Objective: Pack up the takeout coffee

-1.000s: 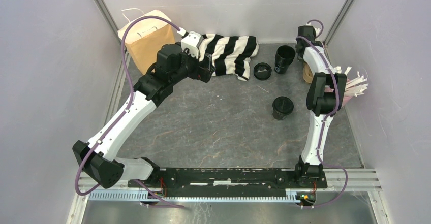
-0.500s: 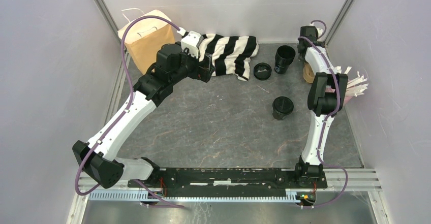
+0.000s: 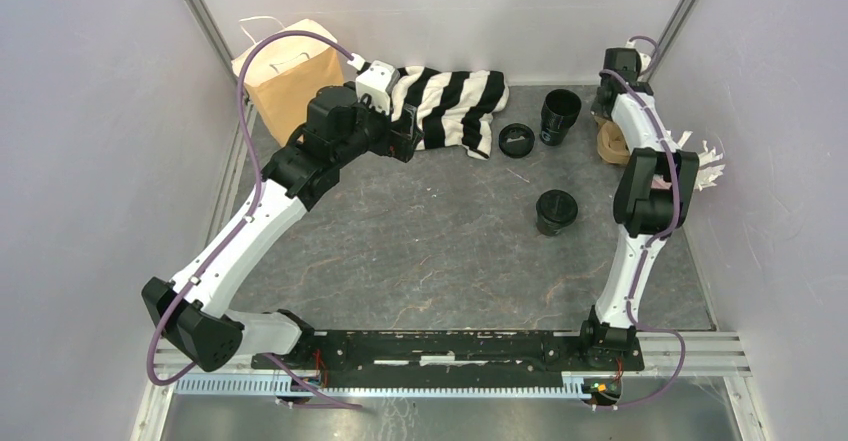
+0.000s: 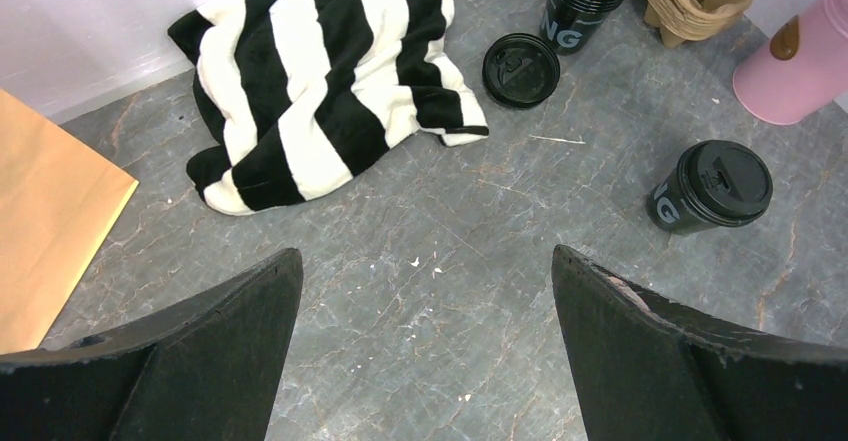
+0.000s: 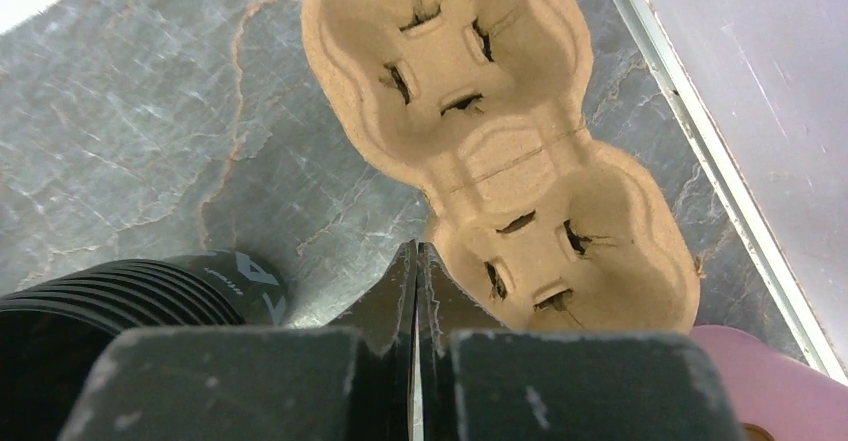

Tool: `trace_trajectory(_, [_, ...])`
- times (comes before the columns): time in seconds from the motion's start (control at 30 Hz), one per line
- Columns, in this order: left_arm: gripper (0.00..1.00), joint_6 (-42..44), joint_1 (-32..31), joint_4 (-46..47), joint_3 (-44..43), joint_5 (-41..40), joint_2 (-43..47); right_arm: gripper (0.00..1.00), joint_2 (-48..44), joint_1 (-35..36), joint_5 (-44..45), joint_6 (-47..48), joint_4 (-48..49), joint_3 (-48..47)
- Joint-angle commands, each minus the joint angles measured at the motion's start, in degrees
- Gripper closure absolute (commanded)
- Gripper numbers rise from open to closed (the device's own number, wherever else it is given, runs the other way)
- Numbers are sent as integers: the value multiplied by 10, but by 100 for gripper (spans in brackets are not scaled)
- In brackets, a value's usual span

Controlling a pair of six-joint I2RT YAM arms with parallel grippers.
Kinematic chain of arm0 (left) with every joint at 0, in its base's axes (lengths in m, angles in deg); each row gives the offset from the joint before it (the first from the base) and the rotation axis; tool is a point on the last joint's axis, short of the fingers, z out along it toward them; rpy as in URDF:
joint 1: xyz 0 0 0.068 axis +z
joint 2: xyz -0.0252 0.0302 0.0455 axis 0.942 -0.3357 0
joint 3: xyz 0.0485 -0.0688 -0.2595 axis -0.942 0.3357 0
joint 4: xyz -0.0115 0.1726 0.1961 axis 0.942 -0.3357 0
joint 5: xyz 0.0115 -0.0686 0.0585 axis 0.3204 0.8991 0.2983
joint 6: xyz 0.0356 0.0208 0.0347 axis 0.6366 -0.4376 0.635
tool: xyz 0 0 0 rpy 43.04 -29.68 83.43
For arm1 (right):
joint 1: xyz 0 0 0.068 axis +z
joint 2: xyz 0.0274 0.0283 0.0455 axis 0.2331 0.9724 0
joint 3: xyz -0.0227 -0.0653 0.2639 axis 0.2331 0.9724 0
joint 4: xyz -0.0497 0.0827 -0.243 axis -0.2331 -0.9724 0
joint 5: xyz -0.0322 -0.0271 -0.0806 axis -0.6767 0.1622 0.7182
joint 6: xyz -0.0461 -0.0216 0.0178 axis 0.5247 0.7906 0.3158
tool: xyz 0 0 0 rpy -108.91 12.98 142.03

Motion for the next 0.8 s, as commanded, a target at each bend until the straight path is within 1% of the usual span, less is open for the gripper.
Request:
trace_trajectory(0.0, [0, 30, 3, 11, -18, -1, 19, 95, -32, -17, -27, -19, 5, -14])
trace_trajectory(0.03, [0, 30, 3, 10, -19, -1, 20, 85, -31, -22, -37, -13, -6, -16])
trace_trajectory(0.1, [0, 30, 3, 11, -18, -1, 20, 71, -35, -31, -66, 6, -7, 0])
trace_trajectory(0.2, [0, 30, 3, 10, -17, -1, 20, 56, -38, -44, -108, 29, -3, 30])
trace_trajectory(0.23, [0, 30, 3, 11, -17, -1, 20, 54, -36, -48, -121, 32, -2, 34])
trace_trajectory(0.4, [0, 29, 3, 13, -17, 1, 17, 51, -14, -55, -146, 39, 8, 32])
trace_trajectory(0.53, [0, 29, 3, 9, -19, 1, 15, 53, -5, -59, -163, 32, 18, 28])
trace_trajectory(0.67, [0, 29, 3, 9, -24, 0, 10, 52, 0, -65, -192, 27, 24, 29])
trace_trajectory(0.77, [0, 29, 3, 9, -26, 1, 8, 53, -4, -70, -220, 21, 41, 46])
